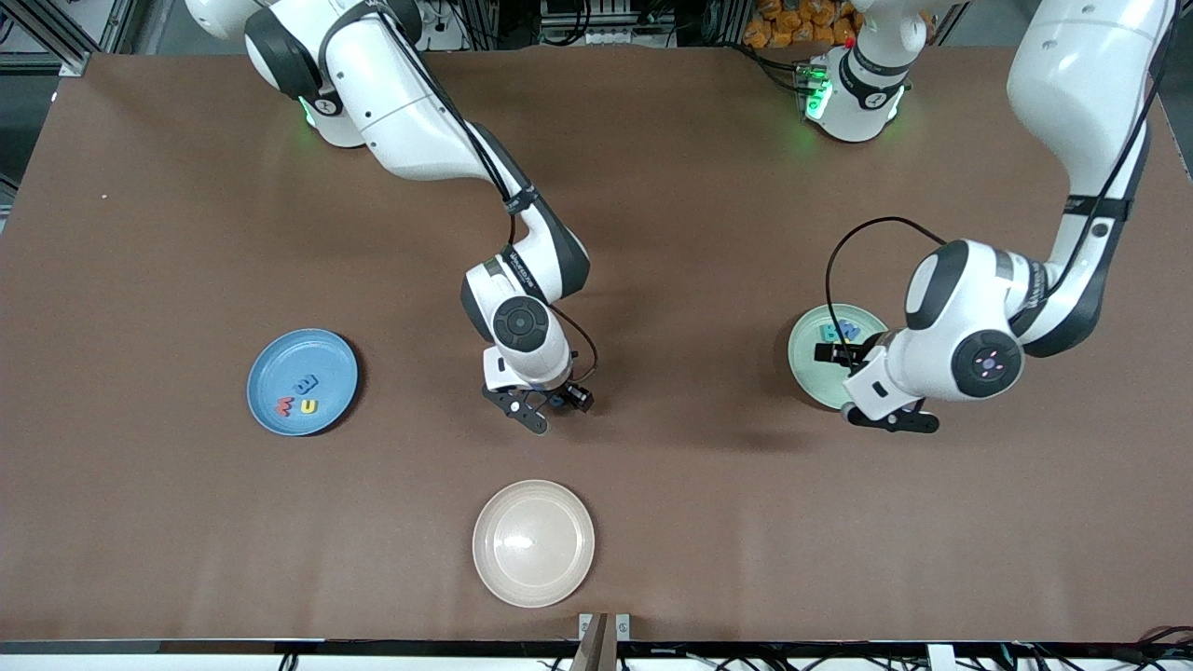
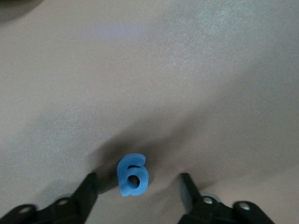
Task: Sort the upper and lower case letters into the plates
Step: 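Release the M on the green plate while the right gripper grasps the g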
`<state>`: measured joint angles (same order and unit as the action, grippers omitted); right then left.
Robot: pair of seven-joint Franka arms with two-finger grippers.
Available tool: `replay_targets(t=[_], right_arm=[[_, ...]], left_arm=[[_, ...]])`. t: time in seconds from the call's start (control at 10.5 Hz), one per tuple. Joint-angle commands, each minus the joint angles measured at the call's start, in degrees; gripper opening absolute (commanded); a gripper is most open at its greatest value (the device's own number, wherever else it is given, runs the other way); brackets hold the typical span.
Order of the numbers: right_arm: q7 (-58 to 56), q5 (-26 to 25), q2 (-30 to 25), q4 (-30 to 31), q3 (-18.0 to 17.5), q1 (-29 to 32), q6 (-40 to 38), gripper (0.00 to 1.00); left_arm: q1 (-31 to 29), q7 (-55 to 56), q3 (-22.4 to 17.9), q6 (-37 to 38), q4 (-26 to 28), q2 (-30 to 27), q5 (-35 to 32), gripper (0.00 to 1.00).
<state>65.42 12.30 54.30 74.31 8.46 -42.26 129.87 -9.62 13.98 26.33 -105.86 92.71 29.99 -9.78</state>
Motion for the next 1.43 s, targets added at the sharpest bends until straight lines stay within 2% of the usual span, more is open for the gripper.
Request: replay_targets(t=[0.0,0.38,0.57,0.76,0.86,1.05,1.33], right_arm=[[0.94,-0.43,1.34,-1.98,-0.11,-0.11,0.03,0.0],[0.23,-2.19,0.9,-2.67,0.16,0.77,-0.67,0.0],[-4.83,-2.63,-0.85,-2.77,0.6,2.17,-5.04,0.0],[-12.74,-3.86,-3.83,-2.16,1.29,5.5,-10.4,0.0],[-17.21,-3.86,-5.42,-1.63,1.39,7.17,-15.13,0.0],[-25.13,-3.95,-9.28,2.39,3.13,8.94,-17.99,0.0],[-40.06,-3.95,-16.05,12.58,8.31,10.78,-17.46,0.0]], left_arm=[[-0.48,1.58,0.13,0.91,-1.73,-8.24,0.03,1.0],[-0.67,0.96,-0.13,4.25,-6.21,-20.91,0.03,1.0],[-2.84,-0.44,-0.13,9.94,-7.62,-24.61,2.04,1.0],[-4.01,-0.1,-0.39,12.86,-8.07,-24.98,5.91,1.0],[-2.88,-0.27,-3.96,13.22,-8.07,-25.33,6.44,1.0],[3.79,-0.45,-14.67,13.39,-7.28,-27.43,10.82,1.0],[5.04,-1.14,-19.97,13.57,-5.79,-27.96,11.1,1.0]])
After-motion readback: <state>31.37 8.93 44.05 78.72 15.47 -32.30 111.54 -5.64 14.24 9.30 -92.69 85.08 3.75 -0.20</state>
